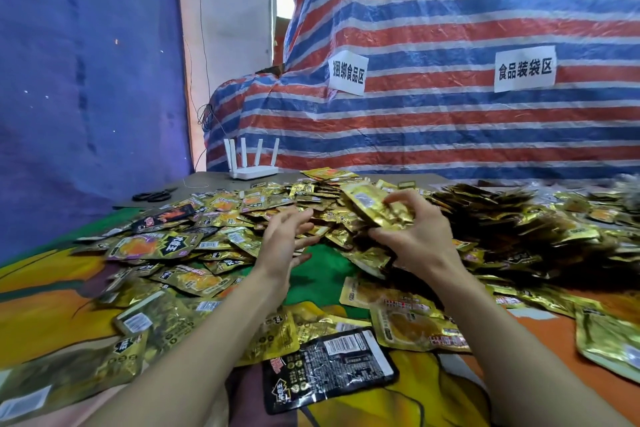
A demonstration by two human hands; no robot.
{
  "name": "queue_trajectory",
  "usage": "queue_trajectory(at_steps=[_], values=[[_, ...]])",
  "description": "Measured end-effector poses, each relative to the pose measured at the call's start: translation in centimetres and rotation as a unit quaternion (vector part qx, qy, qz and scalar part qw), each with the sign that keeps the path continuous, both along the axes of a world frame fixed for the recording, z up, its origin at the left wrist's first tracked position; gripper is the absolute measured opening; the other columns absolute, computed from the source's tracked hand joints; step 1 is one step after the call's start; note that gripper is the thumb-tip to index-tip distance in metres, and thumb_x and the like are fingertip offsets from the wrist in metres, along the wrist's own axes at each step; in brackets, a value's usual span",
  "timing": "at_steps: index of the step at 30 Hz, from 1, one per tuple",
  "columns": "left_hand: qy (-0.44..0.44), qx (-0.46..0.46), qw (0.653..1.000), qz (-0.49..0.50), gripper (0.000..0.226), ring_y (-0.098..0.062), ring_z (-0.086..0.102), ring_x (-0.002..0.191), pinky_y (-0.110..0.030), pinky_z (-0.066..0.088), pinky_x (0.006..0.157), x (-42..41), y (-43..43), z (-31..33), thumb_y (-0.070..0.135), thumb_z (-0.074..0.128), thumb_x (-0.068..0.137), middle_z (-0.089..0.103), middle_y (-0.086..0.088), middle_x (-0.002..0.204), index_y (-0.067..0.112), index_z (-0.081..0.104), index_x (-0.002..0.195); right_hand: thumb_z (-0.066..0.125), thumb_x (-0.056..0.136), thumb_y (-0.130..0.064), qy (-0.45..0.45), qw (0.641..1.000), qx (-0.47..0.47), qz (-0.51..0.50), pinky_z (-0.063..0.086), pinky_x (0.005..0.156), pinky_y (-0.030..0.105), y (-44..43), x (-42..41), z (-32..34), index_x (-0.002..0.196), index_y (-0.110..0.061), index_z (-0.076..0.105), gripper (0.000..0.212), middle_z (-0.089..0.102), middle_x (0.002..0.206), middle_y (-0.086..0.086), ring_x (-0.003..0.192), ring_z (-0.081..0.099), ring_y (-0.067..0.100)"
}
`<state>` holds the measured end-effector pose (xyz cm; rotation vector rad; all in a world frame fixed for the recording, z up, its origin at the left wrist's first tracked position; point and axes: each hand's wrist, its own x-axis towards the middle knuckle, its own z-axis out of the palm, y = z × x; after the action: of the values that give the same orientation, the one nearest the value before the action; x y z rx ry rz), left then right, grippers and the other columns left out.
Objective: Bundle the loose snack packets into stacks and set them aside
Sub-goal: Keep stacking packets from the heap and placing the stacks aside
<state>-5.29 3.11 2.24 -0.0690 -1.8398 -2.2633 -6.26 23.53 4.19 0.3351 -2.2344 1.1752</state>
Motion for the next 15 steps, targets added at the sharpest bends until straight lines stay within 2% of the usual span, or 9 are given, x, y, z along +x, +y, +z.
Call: queue_trajectory(at_steps=[2, 3, 6, 8, 10, 12, 15], values=[[-0.001, -0.006, 1.000, 0.007, 0.025, -0.024, 0.067, 0.098, -0.043, 0.050, 0.091, -0.1, -0.2, 0.0, 0.037, 0.061, 0.096, 0.066, -0.008, 0.116, 0.021, 0.058, 0.115, 0.086, 0.075, -0.021, 0.024, 0.998, 0.010, -0.062, 0.040, 0.078, 0.012, 1.3, -0.6, 0.0, 0.113, -0.024, 0.067, 0.043, 0.052, 0.125, 0.006, 0.106, 0.050, 0.015], [0.000, -0.007, 1.000, 0.009, 0.022, -0.024, 0.067, 0.095, -0.041, 0.050, 0.087, -0.2, -0.3, 0.0, 0.035, 0.061, 0.096, 0.067, -0.008, 0.113, 0.019, 0.060, 0.111, 0.086, 0.075, -0.021, 0.026, 0.996, 0.012, -0.081, 0.037, 0.078, 0.011, 1.8, -0.8, -0.1, 0.112, -0.023, 0.069, 0.040, 0.051, 0.125, 0.006, 0.106, 0.048, 0.015], [0.004, -0.009, 1.000, 0.014, 0.018, -0.023, 0.066, 0.087, -0.039, 0.049, 0.082, -0.2, -0.3, 0.1, 0.030, 0.061, 0.096, 0.068, -0.006, 0.101, 0.016, 0.063, 0.107, 0.085, 0.077, -0.020, 0.004, 0.992, 0.022, -0.128, 0.044, 0.094, 0.030, 2.8, -1.4, -0.7, 0.109, -0.019, 0.073, 0.035, 0.060, 0.122, 0.008, 0.117, 0.054, 0.024], [0.006, -0.013, 1.000, 0.022, 0.015, -0.021, 0.065, 0.081, -0.039, 0.049, 0.082, -0.3, -0.3, 0.1, 0.027, 0.062, 0.096, 0.069, -0.003, 0.093, 0.016, 0.065, 0.105, 0.084, 0.080, -0.030, -0.029, 0.981, 0.048, -0.188, 0.042, 0.106, 0.042, 2.9, -1.6, -1.0, 0.113, -0.022, 0.074, 0.036, 0.067, 0.121, 0.009, 0.122, 0.055, 0.031], [0.007, -0.025, 0.999, 0.038, 0.010, -0.021, 0.064, 0.078, -0.038, 0.048, 0.081, -0.4, -0.5, 0.2, 0.023, 0.061, 0.097, 0.068, -0.003, 0.090, 0.016, 0.065, 0.102, 0.081, 0.082, -0.043, -0.055, 0.962, 0.084, -0.254, 0.036, 0.113, 0.046, 2.8, -1.6, -1.1, 0.118, -0.030, 0.073, 0.040, 0.070, 0.121, 0.008, 0.124, 0.054, 0.032], [0.015, -0.065, 0.996, 0.066, 0.007, -0.023, 0.063, 0.079, -0.037, 0.048, 0.077, -0.4, -0.7, 0.2, 0.018, 0.061, 0.097, 0.066, -0.007, 0.095, 0.014, 0.065, 0.101, 0.076, 0.084, -0.050, -0.076, 0.950, 0.106, -0.285, 0.030, 0.116, 0.047, 2.5, -1.4, -0.9, 0.124, -0.034, 0.069, 0.043, 0.067, 0.125, 0.009, 0.128, 0.050, 0.033], [0.056, -0.198, 0.972, 0.114, 0.003, -0.026, 0.064, 0.084, -0.040, 0.053, 0.077, -0.4, -0.9, 0.1, 0.013, 0.062, 0.096, 0.067, -0.010, 0.098, 0.013, 0.065, 0.097, 0.074, 0.084, -0.045, -0.111, 0.948, 0.119, -0.272, 0.021, 0.121, 0.049, 2.1, -1.0, -0.7, 0.131, -0.034, 0.064, 0.049, 0.057, 0.136, 0.012, 0.134, 0.041, 0.035]])
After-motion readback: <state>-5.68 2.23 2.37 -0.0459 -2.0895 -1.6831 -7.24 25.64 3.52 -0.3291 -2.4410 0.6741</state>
